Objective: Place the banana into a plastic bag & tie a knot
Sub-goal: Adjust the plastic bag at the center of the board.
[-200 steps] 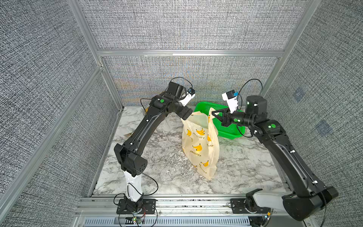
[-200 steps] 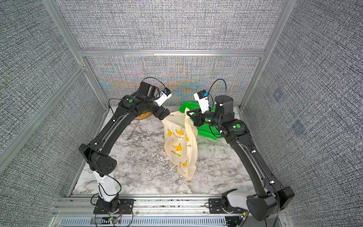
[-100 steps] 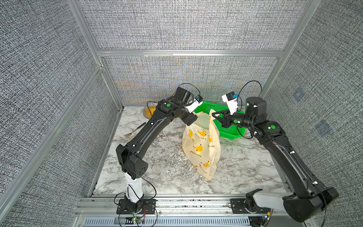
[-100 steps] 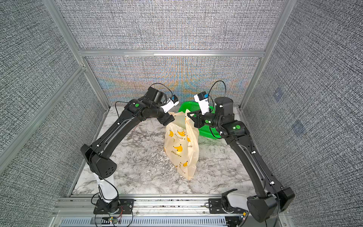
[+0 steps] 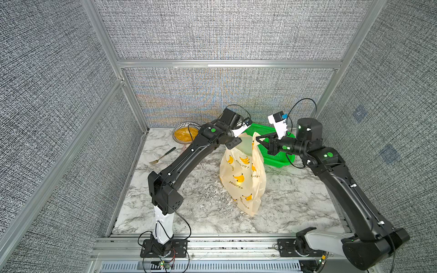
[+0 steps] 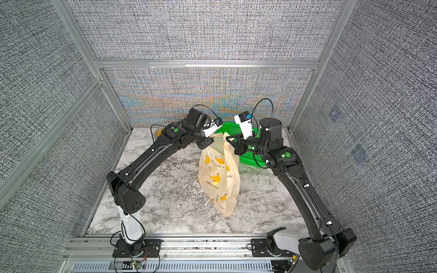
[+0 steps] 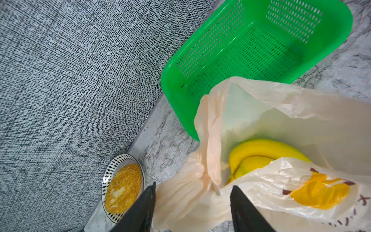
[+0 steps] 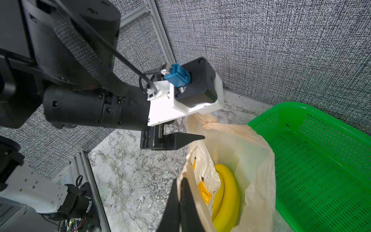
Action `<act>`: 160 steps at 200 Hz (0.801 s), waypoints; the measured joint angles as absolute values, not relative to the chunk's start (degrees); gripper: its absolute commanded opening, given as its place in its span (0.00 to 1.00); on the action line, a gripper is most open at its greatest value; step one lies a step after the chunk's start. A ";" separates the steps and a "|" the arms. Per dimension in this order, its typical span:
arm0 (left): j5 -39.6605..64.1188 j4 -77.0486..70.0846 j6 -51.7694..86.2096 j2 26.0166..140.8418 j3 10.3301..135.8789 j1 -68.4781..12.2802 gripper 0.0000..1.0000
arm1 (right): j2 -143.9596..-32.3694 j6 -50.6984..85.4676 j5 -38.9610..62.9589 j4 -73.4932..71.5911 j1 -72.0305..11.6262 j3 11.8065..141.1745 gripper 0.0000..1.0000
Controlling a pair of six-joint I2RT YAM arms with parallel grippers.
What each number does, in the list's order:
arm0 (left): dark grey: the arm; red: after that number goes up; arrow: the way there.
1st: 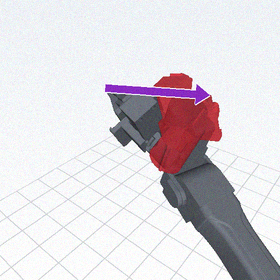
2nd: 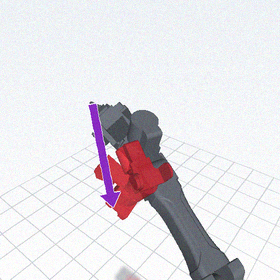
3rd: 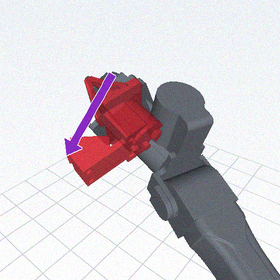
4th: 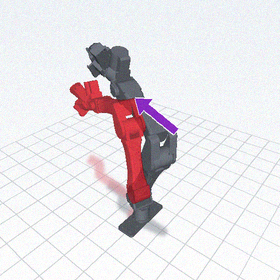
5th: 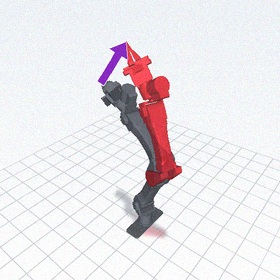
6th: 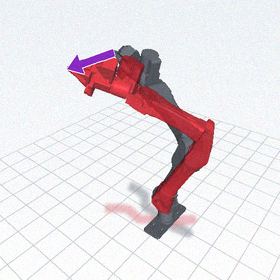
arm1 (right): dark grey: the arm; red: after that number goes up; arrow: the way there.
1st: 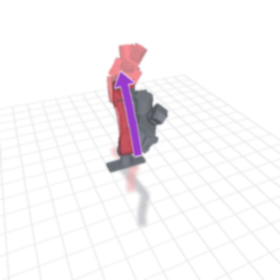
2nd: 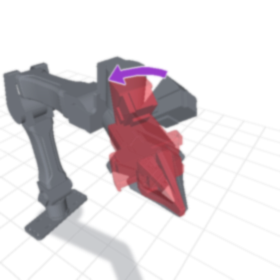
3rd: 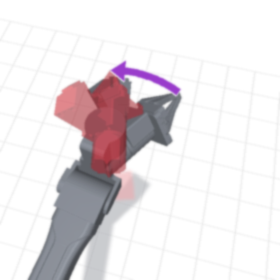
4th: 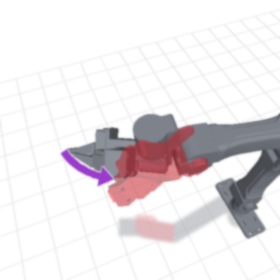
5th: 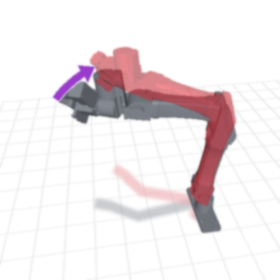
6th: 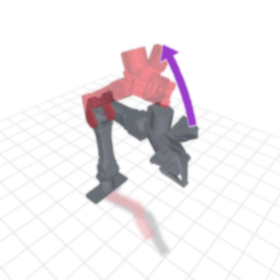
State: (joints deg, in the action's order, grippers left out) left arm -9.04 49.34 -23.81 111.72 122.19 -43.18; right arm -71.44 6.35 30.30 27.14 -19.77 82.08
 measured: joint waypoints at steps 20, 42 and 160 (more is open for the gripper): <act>-9.45 47.66 -24.49 111.74 122.10 -43.72 0.57 | -71.18 6.28 30.30 27.18 -19.70 81.60 0.00; -9.52 45.63 -25.06 112.03 122.15 -43.99 0.56 | -70.83 6.15 30.30 27.14 -19.55 81.10 0.00; -11.40 43.59 -24.69 113.45 120.64 -44.10 0.72 | -69.52 5.06 30.57 27.14 -17.98 78.98 0.00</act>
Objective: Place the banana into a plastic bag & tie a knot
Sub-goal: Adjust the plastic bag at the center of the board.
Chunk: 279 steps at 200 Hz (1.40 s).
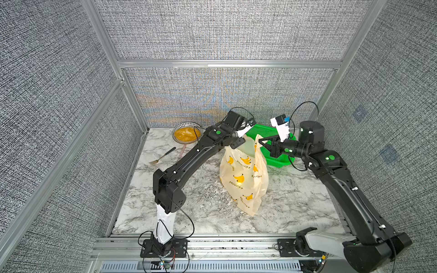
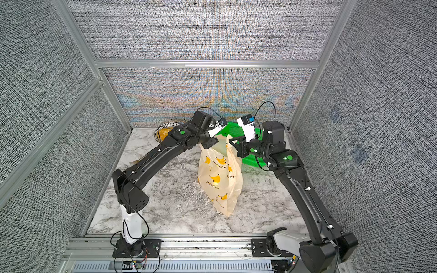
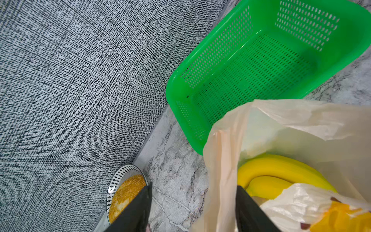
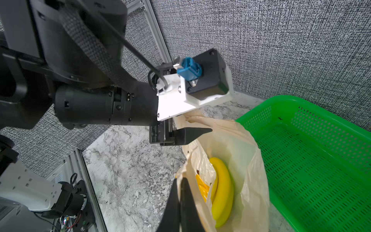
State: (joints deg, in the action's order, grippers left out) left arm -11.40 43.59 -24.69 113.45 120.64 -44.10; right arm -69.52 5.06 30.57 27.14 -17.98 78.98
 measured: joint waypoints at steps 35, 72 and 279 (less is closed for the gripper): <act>-13.32 44.45 -25.54 113.03 120.68 -44.10 0.48 | -69.19 4.80 31.09 27.05 -17.30 78.15 0.00; -13.56 45.08 -26.06 113.25 122.85 -44.10 0.03 | -68.99 4.80 31.83 26.33 -17.19 77.56 0.00; -19.57 43.86 19.86 86.74 107.09 -35.90 0.00 | -67.42 -2.37 33.93 25.54 -16.93 83.94 0.03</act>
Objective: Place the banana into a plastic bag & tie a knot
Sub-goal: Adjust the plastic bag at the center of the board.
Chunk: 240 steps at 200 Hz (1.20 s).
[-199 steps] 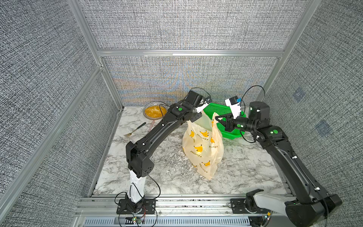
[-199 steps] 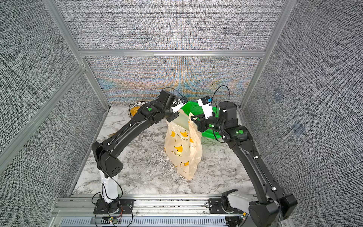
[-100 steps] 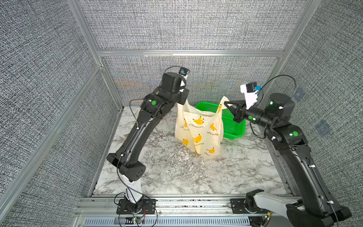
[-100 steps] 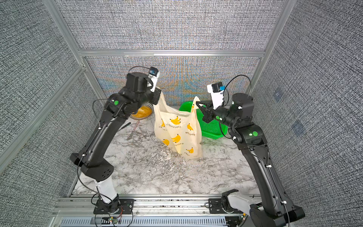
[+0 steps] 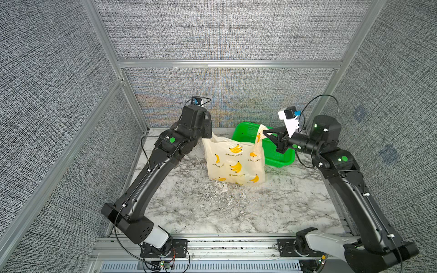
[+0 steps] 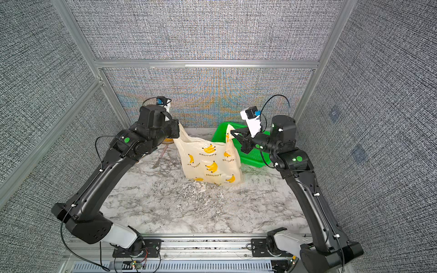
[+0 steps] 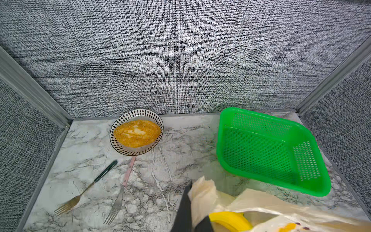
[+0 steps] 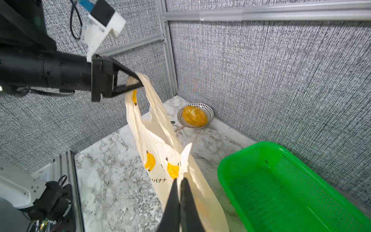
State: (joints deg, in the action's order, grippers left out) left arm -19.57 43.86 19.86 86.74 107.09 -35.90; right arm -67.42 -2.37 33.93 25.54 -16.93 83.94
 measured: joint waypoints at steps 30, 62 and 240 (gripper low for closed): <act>-19.75 43.24 20.05 85.69 106.98 -35.86 0.00 | -65.36 -3.27 33.63 23.59 -16.93 82.28 0.48; -19.31 43.16 20.18 84.75 106.72 -35.83 0.00 | -60.18 -2.07 31.46 16.58 -16.88 75.96 0.88; -11.49 39.05 19.92 79.96 101.12 -34.68 0.07 | -71.81 7.07 48.97 -29.91 -13.87 57.56 0.00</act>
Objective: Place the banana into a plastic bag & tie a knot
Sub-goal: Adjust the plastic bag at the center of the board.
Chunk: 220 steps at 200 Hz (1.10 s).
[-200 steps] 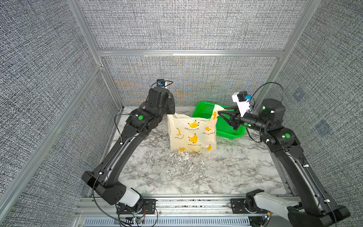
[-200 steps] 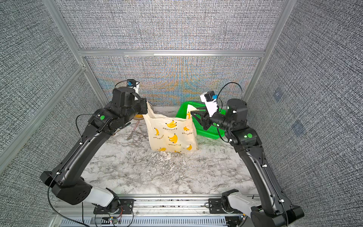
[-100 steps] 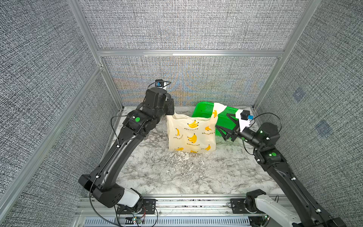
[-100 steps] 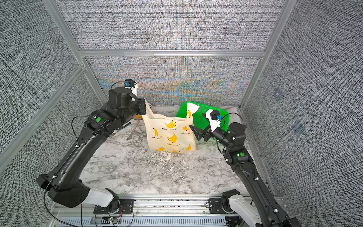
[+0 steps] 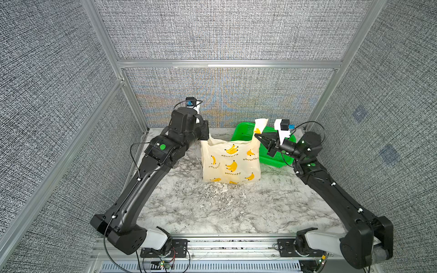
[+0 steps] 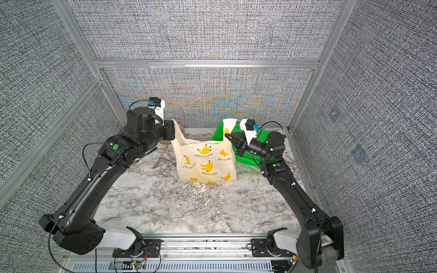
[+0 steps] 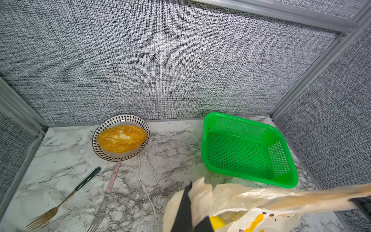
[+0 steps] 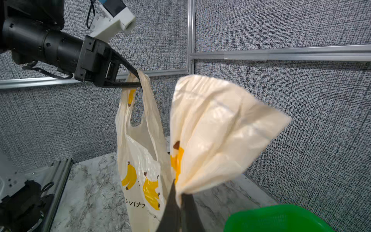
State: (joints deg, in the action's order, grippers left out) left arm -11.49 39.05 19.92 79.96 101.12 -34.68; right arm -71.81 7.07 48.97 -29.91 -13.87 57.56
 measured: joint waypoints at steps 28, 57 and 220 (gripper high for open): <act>-5.96 35.05 19.16 76.97 98.30 -32.71 0.62 | -71.11 8.80 50.13 -29.56 -13.74 59.40 0.00; -0.30 29.50 18.26 72.34 92.77 -29.89 1.00 | -70.19 9.08 49.98 -26.92 -12.29 62.17 0.00; 62.65 -18.68 15.81 63.20 52.21 -7.75 0.97 | -72.44 8.58 56.40 -16.86 -7.07 64.51 0.00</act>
State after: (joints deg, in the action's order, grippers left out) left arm 62.65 -18.68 15.81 63.20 52.21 -7.75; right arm -72.44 8.58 56.40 -16.86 -7.07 64.51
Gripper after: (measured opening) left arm 0.965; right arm 0.050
